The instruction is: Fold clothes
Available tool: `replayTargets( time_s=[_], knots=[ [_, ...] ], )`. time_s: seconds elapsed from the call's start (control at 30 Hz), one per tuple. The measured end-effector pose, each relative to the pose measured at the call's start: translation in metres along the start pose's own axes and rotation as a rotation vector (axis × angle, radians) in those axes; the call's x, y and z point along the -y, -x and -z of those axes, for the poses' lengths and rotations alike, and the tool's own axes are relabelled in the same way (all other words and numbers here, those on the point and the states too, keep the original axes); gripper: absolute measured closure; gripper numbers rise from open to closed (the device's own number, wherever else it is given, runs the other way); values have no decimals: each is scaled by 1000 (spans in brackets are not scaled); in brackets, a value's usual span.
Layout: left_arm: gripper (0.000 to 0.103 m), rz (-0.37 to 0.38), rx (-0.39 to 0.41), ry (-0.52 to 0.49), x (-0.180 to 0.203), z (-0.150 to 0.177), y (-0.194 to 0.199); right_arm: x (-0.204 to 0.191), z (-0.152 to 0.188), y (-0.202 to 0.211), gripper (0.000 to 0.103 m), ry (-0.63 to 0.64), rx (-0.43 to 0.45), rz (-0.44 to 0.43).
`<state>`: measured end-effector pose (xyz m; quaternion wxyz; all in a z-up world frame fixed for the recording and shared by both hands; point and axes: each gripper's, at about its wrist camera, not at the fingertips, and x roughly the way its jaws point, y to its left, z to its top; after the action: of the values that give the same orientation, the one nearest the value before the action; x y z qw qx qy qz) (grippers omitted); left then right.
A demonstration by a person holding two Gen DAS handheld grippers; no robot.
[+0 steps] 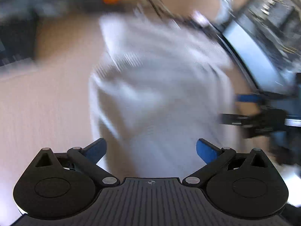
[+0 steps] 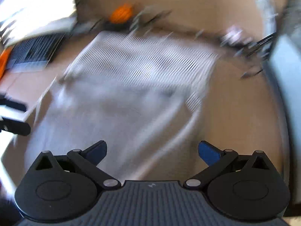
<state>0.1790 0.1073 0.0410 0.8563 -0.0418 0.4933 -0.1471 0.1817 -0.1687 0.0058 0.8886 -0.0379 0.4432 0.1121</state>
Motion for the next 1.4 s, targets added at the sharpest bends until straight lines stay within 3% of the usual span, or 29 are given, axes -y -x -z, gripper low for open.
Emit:
replayTargets(
  time_s=[0.03,0.13,0.23,0.37,0.4,0.47,0.5,0.57,0.7,0.87,1.0,1.13,1.4],
  knots=[
    [0,-66,25,11,1,-9,-4,5,-8,1,0,-28,35,25],
    [0,-158,68,34,6,-27,-16,20,-30,-1,0,-96,111,86],
    [0,-237,102,-28,18,-32,-21,31,-44,-4,3,-140,143,85],
    [0,-260,116,-89,27,-33,-18,37,-54,-21,44,-216,95,15],
    [0,-257,118,-91,27,-34,-17,35,-54,-25,47,-210,83,23],
    [0,-254,124,-93,29,-33,-18,32,-53,-26,66,-187,77,57],
    [0,-253,128,-96,29,-34,-18,31,-53,-24,71,-188,80,69],
    [0,-252,134,-100,30,-34,-17,29,-58,-16,93,-197,109,50],
    [0,-244,140,-97,30,-36,-17,15,-76,8,95,-147,190,21],
    [0,-219,163,-125,38,-40,-19,-8,-89,20,98,-69,215,-16],
    [0,-187,273,-295,63,-31,-14,-28,-97,24,99,2,229,-13],
    [0,-238,339,-533,100,-17,-28,-41,-104,29,99,54,238,-25],
    [0,-259,421,-774,150,-23,-58,-46,-114,40,99,103,257,-26]
  ],
)
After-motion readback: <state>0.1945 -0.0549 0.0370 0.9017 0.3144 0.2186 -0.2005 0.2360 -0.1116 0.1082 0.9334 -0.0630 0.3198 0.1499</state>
